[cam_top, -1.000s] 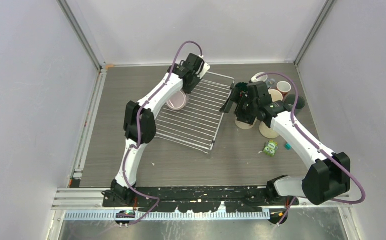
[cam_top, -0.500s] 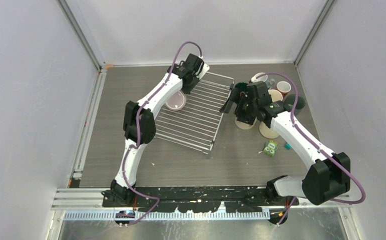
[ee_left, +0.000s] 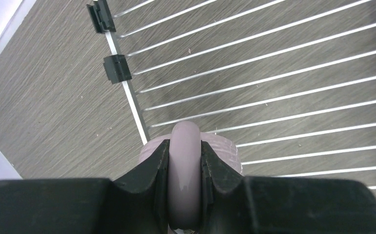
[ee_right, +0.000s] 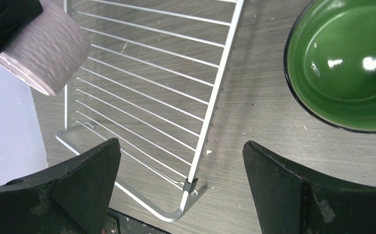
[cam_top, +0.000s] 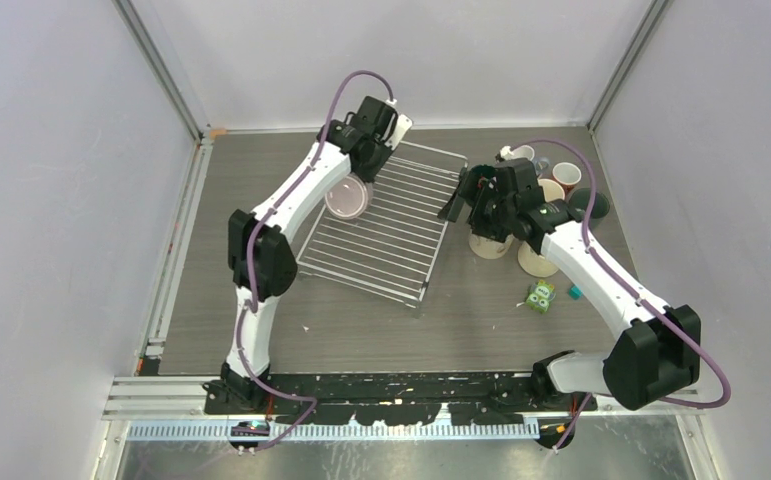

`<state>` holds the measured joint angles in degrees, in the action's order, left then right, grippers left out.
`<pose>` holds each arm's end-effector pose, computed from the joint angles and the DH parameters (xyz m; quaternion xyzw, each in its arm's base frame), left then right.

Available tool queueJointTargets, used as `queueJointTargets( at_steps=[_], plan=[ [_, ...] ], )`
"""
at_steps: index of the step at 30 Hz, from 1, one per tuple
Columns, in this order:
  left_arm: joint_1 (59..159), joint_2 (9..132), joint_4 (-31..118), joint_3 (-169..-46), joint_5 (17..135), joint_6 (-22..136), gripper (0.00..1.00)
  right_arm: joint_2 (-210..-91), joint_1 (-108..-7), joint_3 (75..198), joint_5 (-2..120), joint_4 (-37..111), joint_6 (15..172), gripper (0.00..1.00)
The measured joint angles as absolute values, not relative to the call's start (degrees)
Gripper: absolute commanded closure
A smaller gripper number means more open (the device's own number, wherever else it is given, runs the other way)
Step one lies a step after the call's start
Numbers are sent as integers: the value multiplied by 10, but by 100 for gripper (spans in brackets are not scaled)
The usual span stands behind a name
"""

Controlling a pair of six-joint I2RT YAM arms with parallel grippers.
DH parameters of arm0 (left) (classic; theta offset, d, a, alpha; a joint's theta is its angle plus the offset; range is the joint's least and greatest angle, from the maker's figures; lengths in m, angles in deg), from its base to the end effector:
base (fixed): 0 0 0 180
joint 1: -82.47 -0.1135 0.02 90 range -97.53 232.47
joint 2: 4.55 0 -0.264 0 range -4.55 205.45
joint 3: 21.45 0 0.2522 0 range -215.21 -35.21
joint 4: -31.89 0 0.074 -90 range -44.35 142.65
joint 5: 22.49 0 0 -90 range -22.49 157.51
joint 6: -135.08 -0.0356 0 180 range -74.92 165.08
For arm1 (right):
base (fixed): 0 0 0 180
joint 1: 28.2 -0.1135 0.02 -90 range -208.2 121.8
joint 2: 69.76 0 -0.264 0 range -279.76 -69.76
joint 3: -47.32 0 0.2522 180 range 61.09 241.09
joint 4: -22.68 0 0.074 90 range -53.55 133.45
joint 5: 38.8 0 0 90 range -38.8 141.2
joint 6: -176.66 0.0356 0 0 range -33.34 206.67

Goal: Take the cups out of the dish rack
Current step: Unload the cup from the dish rack.

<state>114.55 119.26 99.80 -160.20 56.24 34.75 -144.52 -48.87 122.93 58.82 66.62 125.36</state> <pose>0.4072 -0.2470 0.3109 0.3123 0.8910 0.0318 0.3279 0.2627 0.1042 0.2973 0.1173 0.9082 0.2496 0.3148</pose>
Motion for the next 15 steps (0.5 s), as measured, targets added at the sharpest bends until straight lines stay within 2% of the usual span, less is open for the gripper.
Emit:
queueJointTargets(
  at_steps=[8, 15],
  plan=[
    [1145, 1120, 989, -1553, 616, 375, 100, -1448, -489, 1245, 612, 621, 1219, 0],
    [1143, 1046, 953, -1504, 746, 433, 100, -1453, -489, 1255, 685, 563, 1176, 0]
  ],
)
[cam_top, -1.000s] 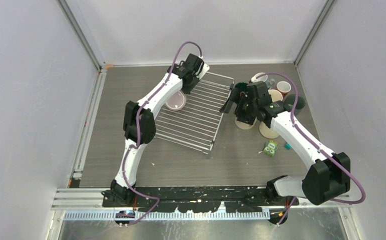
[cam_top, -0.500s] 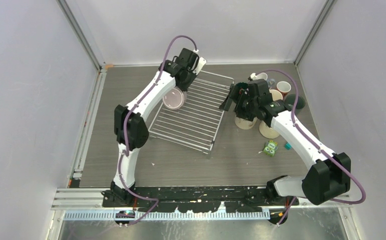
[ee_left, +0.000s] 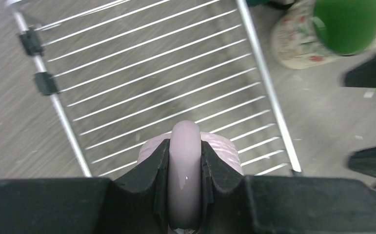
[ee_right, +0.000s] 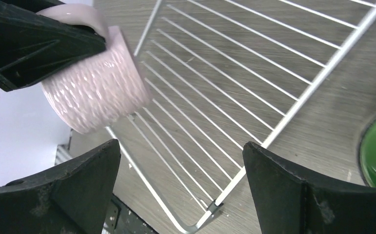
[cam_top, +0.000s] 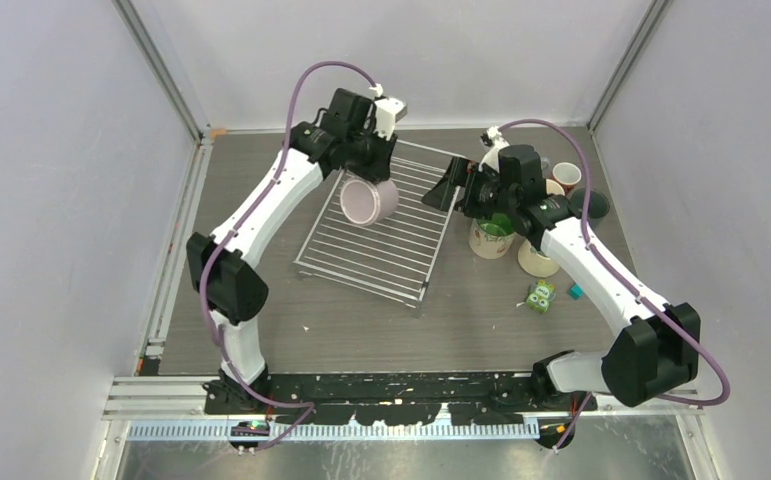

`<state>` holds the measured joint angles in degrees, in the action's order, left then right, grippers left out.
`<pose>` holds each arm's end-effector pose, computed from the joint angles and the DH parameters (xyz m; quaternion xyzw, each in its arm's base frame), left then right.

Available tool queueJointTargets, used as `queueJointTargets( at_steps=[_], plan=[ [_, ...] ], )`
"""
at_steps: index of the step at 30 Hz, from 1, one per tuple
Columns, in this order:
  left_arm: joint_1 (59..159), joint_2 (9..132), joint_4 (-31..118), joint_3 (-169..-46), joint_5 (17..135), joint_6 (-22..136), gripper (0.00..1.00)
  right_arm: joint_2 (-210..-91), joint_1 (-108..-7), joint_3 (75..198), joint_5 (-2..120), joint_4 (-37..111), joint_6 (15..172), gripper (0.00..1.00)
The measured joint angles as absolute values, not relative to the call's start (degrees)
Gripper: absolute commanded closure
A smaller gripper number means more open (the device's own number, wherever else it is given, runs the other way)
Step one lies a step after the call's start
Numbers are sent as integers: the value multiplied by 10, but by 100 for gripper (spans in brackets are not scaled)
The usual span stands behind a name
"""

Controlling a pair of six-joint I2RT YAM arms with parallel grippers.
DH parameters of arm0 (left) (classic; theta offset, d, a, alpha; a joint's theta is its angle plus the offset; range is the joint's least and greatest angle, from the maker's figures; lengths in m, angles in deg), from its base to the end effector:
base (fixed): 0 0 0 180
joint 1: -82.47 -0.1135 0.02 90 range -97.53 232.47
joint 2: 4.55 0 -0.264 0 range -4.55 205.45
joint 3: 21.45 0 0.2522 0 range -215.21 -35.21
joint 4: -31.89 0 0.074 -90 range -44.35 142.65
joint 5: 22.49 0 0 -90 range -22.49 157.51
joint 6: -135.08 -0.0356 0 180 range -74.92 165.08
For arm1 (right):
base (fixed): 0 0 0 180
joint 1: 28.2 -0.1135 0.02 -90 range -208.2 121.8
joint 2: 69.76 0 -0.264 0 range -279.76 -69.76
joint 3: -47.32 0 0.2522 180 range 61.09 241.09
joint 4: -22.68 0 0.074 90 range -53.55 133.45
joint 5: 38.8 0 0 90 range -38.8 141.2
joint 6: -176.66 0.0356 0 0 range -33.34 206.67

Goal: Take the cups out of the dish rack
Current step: Unload the cup from the dish rack.

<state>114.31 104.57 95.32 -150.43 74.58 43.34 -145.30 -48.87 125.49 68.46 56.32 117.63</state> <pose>0.3569 -0.2268 0.3733 0.2882 0.8712 -0.1569 0.3652 0.2756 0.1153 0.3251 0.0037 0.8637 0.3296 0.3813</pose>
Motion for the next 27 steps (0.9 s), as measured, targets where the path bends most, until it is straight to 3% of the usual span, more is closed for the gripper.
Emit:
queueJointTargets(
  at_steps=[12, 27],
  plan=[
    [1143, 962, 862, -1429, 946, 537, 100, -1444, -475, 1255, 861, 457, 1199, 0],
    [1136, 907, 674, -1334, 1103, 660, 100, -1390, -473, 1235, 972, 382, 1277, 0]
  ],
)
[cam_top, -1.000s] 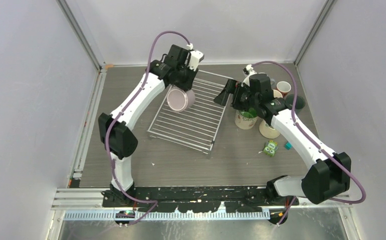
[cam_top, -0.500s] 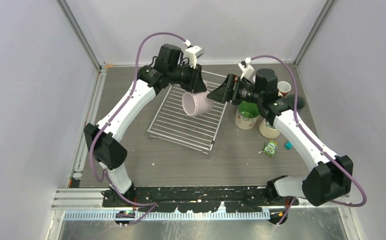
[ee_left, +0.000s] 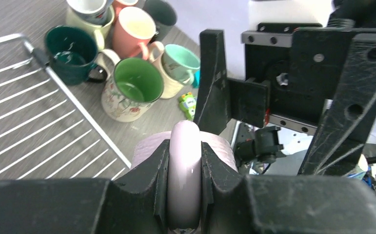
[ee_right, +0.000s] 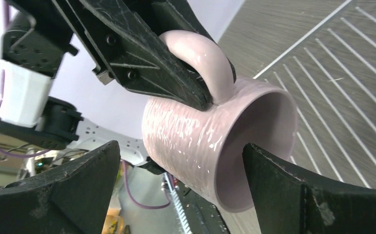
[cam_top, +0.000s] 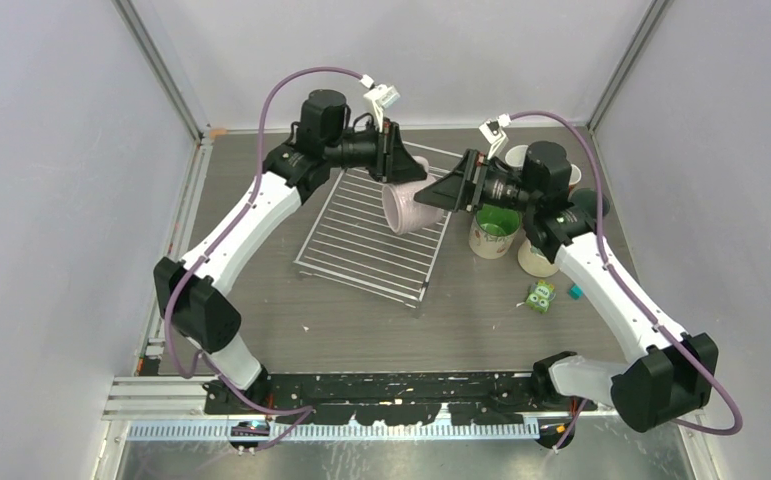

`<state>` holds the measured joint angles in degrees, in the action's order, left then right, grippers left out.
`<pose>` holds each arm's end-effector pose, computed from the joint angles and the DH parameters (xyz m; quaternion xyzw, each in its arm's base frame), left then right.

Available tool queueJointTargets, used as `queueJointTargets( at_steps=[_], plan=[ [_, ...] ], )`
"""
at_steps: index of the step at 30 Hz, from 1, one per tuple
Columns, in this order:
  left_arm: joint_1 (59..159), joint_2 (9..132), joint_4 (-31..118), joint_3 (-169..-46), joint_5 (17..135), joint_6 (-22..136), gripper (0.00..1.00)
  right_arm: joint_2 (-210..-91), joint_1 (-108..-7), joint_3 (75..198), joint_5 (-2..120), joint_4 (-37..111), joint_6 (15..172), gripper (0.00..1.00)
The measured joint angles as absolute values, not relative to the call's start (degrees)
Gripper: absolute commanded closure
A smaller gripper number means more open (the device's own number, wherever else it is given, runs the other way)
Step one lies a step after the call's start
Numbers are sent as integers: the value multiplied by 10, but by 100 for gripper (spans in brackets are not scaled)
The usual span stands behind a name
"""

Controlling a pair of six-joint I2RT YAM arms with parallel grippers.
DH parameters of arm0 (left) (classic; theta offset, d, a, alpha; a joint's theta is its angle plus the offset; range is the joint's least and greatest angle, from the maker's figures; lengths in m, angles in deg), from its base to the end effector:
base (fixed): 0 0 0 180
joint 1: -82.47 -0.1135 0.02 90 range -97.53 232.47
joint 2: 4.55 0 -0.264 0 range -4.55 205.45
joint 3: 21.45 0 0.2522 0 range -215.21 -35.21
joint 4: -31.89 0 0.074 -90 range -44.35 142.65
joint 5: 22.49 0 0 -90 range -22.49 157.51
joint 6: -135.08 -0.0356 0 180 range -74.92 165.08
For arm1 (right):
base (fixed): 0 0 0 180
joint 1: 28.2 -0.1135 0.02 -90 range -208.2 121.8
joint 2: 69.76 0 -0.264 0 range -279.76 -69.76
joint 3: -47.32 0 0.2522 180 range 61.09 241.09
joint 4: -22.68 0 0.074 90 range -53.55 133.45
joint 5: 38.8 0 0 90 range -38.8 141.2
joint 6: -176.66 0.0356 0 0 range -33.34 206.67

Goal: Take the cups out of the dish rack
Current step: Unload the cup from the dish rack, then place the cup at the corner of the board.

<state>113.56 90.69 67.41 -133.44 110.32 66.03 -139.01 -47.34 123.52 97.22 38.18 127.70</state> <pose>0.3133 -0.2172 0.4169 0.2786 0.7351 -0.5045 0.3571 0.2509 0.1142 0.3762 -0.1179 0.7333 0.5574 0.3711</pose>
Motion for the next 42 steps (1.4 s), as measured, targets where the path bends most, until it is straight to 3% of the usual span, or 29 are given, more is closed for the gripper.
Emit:
queueJointTargets(
  at_steps=[4, 12, 17, 20, 34, 39, 42],
  plan=[
    [1135, 894, 605, -1307, 1149, 695, 100, -1372, -473, 1222, 1001, 352, 1314, 3],
    [1135, 889, 445, -1256, 1224, 791, 100, -1336, -473, 1207, 1047, 265, 1406, 19],
    [1135, 889, 351, -1245, 1251, 854, 100, -1335, -473, 1206, 1056, 251, 1427, 42],
    [1135, 890, 309, -1245, 1264, 878, 100, -1334, -473, 1206, 1059, 256, 1430, 50],
    [1136, 940, 253, -1251, 1307, 929, 100, -1317, -478, 1206, 1050, 336, 1379, 59],
    [1137, 955, 233, -1252, 1315, 947, 100, -1318, -479, 1206, 1038, 359, 1358, 78],
    [1138, 960, 223, -1252, 1323, 960, 100, -1318, -481, 1207, 1039, 361, 1351, 97]
  ],
)
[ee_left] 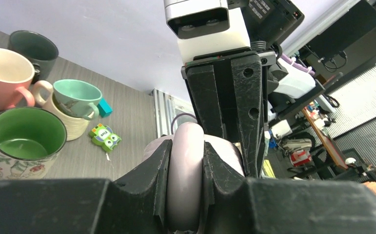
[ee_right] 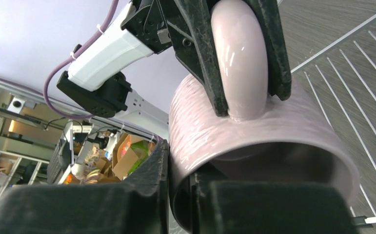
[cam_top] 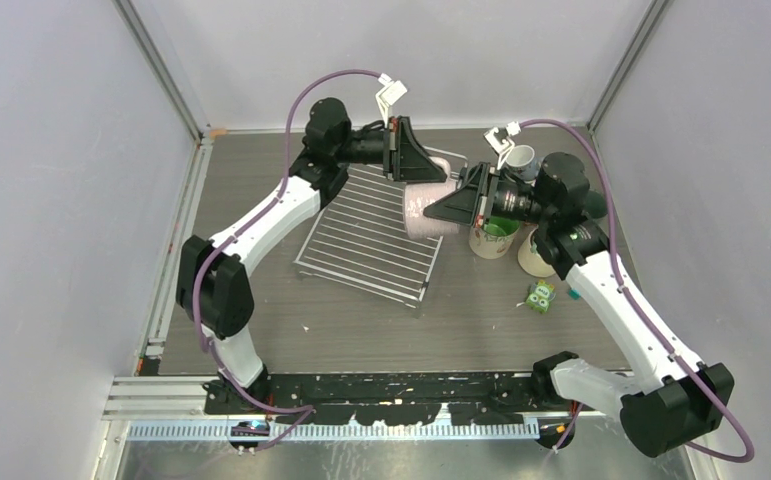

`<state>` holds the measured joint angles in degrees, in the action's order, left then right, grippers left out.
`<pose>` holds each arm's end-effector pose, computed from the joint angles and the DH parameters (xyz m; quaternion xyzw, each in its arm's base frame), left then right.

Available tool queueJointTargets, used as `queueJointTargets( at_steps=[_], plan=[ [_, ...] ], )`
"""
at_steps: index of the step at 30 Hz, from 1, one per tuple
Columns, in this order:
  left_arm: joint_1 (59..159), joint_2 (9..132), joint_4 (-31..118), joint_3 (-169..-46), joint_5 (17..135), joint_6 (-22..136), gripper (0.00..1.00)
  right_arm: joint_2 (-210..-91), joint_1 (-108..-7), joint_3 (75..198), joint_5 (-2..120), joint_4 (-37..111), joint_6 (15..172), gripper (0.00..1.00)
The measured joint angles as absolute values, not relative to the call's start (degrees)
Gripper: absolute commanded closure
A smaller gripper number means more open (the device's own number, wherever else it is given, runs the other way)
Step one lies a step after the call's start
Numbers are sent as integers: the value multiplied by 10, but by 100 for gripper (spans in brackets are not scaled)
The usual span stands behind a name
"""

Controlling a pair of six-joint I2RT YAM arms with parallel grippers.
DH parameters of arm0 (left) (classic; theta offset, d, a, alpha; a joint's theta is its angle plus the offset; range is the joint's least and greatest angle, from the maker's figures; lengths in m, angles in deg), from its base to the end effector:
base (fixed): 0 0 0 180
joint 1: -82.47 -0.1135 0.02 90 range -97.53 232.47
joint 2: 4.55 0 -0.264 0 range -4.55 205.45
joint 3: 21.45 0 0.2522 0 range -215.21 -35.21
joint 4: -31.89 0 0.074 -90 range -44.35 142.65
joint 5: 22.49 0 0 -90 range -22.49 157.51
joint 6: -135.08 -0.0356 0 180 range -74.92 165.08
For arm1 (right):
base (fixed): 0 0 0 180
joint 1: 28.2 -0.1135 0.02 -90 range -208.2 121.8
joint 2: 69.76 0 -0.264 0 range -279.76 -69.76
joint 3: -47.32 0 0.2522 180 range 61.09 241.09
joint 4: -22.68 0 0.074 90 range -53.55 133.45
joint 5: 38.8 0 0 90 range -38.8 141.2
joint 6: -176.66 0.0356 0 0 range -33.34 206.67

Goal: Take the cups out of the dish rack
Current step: Place the cup at the corner of the board.

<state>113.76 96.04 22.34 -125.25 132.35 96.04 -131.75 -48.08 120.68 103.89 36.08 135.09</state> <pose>0.3313 -0.2391 0.4068 0.3227 0.5907 -0.6858 0.2767 0.2149 0.1078 0.3929 -0.1397 0.7009 0.6136 0.3357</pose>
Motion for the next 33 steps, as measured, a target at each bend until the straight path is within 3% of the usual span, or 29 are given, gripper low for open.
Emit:
queueJointTargets(
  at_steps=[3, 10, 11, 15, 33],
  plan=[
    [1138, 962, 216, -1255, 1334, 970, 96, -1316, -483, 1207, 1045, 359, 1347, 99],
    [1141, 962, 223, -1259, 1311, 965, 38, -1308, -487, 1213, 1017, 380, 1336, 99],
    [1141, 962, 233, -1259, 1293, 960, 18, -1307, -488, 1214, 1011, 396, 1333, 99],
    [1135, 962, 283, -1259, 1240, 924, 3, -1302, -488, 1222, 978, 464, 1320, 99],
    [1105, 932, 601, -1320, 935, 779, 0, -1301, -488, 1328, 765, 765, 1217, 99]
  ],
)
